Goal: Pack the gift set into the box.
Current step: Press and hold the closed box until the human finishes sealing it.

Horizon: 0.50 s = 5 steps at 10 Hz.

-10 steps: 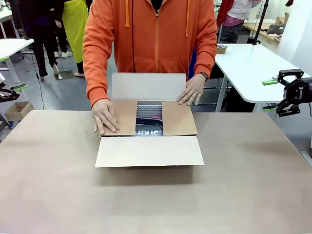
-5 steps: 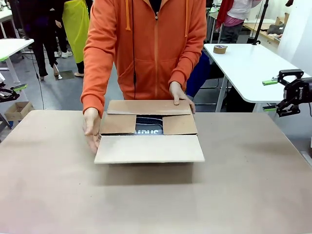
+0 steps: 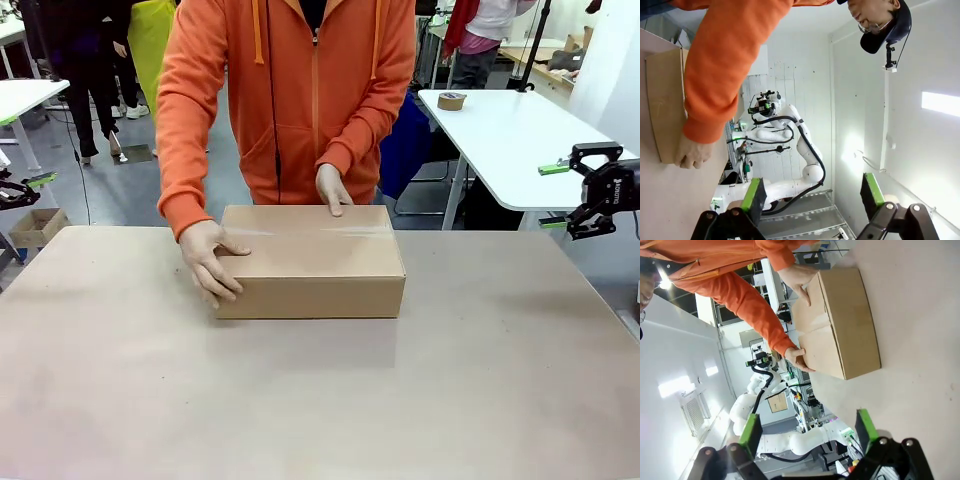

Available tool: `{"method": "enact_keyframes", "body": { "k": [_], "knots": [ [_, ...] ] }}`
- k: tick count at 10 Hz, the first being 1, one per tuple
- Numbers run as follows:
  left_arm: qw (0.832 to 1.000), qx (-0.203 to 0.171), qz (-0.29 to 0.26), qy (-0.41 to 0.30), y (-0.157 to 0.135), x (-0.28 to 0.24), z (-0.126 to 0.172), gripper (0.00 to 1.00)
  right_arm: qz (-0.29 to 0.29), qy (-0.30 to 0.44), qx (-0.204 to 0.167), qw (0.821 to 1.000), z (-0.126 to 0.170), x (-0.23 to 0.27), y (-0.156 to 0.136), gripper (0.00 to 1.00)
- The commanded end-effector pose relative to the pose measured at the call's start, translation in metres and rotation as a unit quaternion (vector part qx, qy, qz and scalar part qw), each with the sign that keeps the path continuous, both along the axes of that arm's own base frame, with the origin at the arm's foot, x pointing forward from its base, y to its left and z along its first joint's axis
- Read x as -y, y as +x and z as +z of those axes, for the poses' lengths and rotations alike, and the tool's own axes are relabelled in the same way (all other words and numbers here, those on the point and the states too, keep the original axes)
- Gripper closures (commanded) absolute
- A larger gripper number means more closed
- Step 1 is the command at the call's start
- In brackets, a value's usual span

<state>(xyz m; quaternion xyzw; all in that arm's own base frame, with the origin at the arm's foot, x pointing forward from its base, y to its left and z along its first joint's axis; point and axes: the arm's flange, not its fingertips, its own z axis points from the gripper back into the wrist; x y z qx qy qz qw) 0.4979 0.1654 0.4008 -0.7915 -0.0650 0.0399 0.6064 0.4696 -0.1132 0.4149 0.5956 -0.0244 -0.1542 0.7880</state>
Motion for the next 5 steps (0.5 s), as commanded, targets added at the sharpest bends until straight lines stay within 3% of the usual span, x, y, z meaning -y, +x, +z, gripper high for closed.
{"method": "enact_keyframes", "body": {
  "k": [1,5],
  "knots": [
    [1.0,0.009,-0.003,-0.001,-0.005,0.0003,-0.0006,0.0,0.008,-0.006,0.01,1.0,-0.0011,0.0011,-0.0022,0.0],
    [1.0,0.009,-0.003,-0.001,-0.005,0.0003,-0.0006,0.0,0.008,-0.006,0.01,1.0,-0.0011,0.0011,-0.0022,0.0]
  ]
}}
